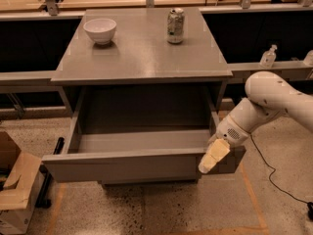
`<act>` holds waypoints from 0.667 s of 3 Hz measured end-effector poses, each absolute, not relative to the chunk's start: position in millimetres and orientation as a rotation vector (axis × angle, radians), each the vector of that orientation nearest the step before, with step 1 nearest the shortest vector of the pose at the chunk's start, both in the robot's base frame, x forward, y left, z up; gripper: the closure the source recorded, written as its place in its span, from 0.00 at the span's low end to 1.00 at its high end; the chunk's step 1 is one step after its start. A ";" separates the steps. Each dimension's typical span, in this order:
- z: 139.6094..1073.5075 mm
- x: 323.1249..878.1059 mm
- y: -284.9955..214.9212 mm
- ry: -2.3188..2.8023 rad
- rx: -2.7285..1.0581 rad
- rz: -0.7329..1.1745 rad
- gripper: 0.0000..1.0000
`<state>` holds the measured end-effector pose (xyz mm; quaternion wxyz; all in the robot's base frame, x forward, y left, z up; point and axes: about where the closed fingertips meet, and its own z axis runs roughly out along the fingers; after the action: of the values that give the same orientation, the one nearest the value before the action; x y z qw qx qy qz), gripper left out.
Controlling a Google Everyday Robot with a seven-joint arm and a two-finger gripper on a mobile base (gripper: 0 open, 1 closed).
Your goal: Open top drawer
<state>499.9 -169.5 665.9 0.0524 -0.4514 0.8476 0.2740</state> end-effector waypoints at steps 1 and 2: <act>666.0 499.8 -169.2 2.577 -1.373 0.833 0.00; 666.0 499.8 -169.1 2.577 -1.373 0.833 0.00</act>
Offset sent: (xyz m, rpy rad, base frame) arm -0.0278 0.1425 0.2254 -0.2071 -0.5284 0.4746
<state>499.8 -169.1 666.0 0.0524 -0.4515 0.8476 0.2739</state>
